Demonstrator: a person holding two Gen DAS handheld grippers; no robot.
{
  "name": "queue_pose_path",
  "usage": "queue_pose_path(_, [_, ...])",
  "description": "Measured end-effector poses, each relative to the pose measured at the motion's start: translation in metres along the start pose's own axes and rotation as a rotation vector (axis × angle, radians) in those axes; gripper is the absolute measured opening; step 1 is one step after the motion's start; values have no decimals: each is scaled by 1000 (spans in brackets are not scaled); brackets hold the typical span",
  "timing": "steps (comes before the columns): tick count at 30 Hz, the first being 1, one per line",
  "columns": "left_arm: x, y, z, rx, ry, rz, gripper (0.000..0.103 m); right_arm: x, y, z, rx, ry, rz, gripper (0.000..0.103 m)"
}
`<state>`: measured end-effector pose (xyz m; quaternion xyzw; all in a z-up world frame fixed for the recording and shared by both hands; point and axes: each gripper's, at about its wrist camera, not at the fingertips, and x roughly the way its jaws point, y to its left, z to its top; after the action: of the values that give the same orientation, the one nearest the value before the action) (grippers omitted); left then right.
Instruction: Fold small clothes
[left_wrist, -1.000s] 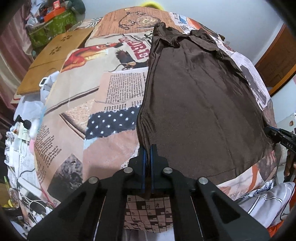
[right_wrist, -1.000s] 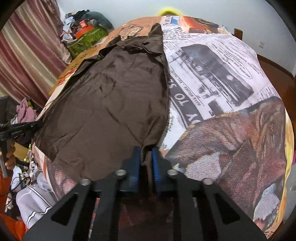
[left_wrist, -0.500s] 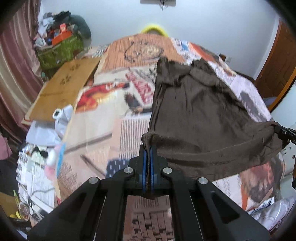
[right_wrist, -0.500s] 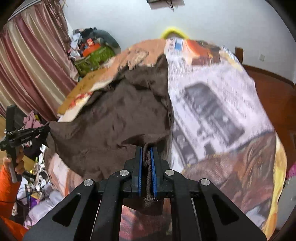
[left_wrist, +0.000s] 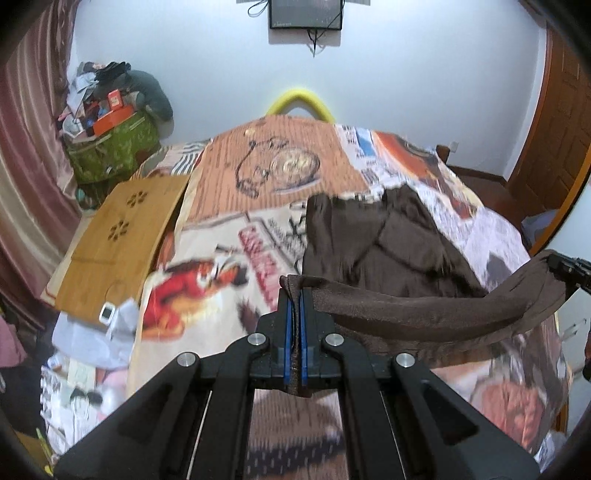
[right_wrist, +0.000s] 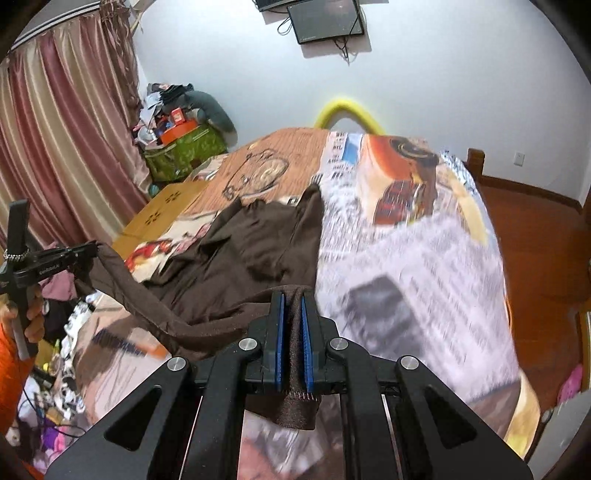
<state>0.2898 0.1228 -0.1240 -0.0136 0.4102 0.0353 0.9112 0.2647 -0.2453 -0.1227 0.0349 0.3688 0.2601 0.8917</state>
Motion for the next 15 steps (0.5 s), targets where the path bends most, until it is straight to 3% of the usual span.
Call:
queue_pose_path(5, [36,6,38,-48,-13,-33,2,26,-14,30,6,-14,-19,8])
queue_pose_path(15, [117,15,90,-55,-26,-18,2,99,-34,89,-20,-30,-47,8])
